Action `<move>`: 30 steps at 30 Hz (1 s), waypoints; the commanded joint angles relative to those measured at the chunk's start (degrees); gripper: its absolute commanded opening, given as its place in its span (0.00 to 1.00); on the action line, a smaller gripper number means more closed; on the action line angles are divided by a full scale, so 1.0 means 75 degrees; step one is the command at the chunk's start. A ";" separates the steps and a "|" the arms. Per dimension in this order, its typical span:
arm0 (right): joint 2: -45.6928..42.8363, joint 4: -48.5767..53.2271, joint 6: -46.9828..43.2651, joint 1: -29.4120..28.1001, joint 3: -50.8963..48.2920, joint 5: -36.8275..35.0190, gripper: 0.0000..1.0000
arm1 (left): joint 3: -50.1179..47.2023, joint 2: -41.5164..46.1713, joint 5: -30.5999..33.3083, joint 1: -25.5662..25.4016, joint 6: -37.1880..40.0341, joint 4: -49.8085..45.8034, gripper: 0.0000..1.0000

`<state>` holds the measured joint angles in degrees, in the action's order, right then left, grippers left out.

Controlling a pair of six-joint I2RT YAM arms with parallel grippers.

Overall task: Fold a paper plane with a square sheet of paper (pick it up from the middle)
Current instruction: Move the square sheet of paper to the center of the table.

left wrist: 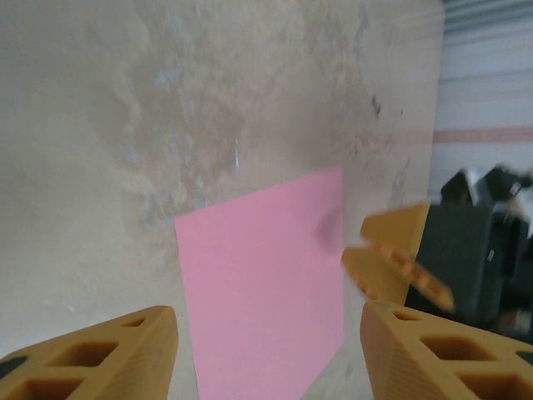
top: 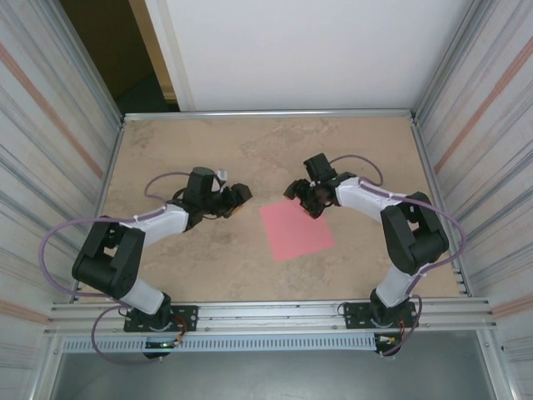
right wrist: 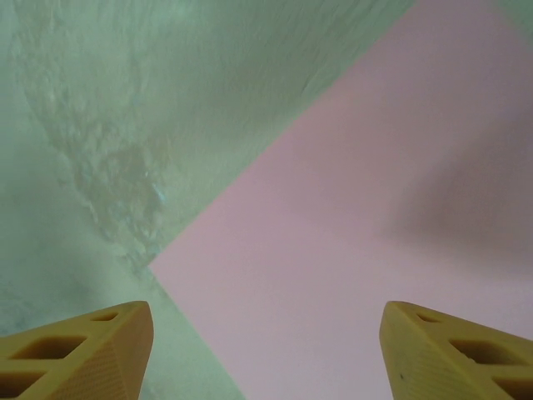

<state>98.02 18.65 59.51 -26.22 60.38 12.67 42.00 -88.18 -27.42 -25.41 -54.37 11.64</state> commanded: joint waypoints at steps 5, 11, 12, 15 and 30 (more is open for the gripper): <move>0.0471 0.1074 -0.2262 0.0890 0.0362 0.0711 0.66 | 0.0541 -0.0990 -0.0122 -0.1022 -0.0640 0.0080 0.55; 0.0722 0.1254 -0.2515 0.1048 0.0453 0.0857 0.62 | 0.1217 -0.1836 -0.0299 -0.1472 -0.0697 -0.0011 0.52; 0.0806 0.1342 -0.2510 0.1068 0.0505 0.0861 0.59 | 0.1331 -0.1945 -0.0331 -0.1487 -0.0650 -0.0113 0.50; 0.0978 0.1474 -0.2474 0.1074 0.0561 0.0838 0.58 | 0.1494 -0.2127 -0.0270 -0.1487 -0.0460 -0.0477 0.48; 0.0340 0.1186 -0.1316 0.0957 -0.0451 0.0768 0.59 | 0.2078 -0.2887 -0.0221 -0.0862 0.0523 -0.1778 0.49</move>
<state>101.97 25.34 46.15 -18.46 59.61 18.81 56.84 -107.87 -29.82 -33.54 -53.34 2.74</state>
